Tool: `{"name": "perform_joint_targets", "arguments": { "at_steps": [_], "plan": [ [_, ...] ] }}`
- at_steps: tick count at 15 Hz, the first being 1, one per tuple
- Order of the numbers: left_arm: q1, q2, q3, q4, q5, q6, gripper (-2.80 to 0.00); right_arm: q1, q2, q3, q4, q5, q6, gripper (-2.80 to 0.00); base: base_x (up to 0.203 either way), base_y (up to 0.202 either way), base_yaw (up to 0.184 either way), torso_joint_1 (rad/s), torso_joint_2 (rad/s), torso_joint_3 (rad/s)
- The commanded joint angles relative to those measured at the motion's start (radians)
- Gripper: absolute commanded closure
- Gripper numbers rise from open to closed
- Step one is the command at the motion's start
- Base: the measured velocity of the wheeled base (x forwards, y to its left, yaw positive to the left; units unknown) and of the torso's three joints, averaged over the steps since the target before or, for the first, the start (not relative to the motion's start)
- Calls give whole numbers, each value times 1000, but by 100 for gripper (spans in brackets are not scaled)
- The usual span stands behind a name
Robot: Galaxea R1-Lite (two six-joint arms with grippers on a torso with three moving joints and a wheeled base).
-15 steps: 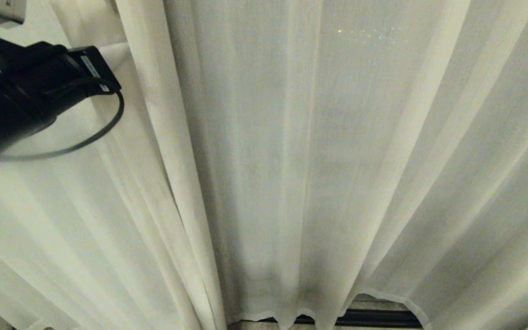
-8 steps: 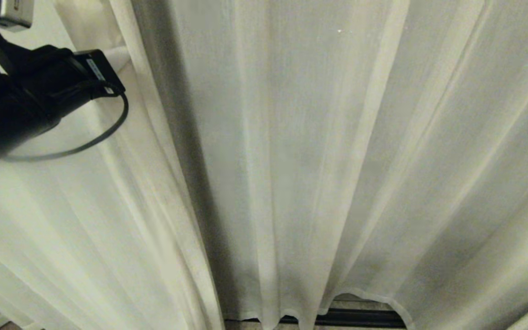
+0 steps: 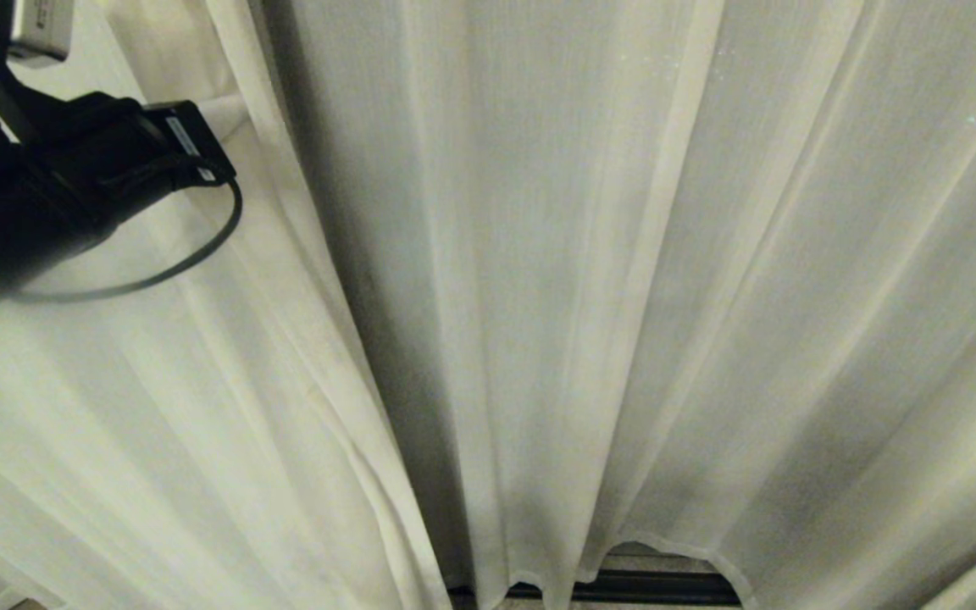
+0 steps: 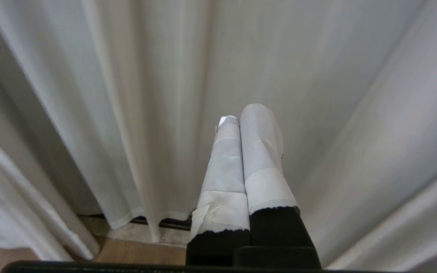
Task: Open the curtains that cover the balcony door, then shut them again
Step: Close the inner curtains on both sides
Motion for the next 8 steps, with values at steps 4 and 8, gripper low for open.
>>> {"name": "perform_joint_targets", "arguments": {
  "at_steps": [4,8],
  "plan": [
    [-8,0,4,1,-6,-1,0,0,2,0,0,1,-1,0,0,0,0,0,0,0],
    [-76,2,-4,1,-12,-1,0,0,2,0,0,1,-1,0,0,0,0,0,0,0]
  ]
}}
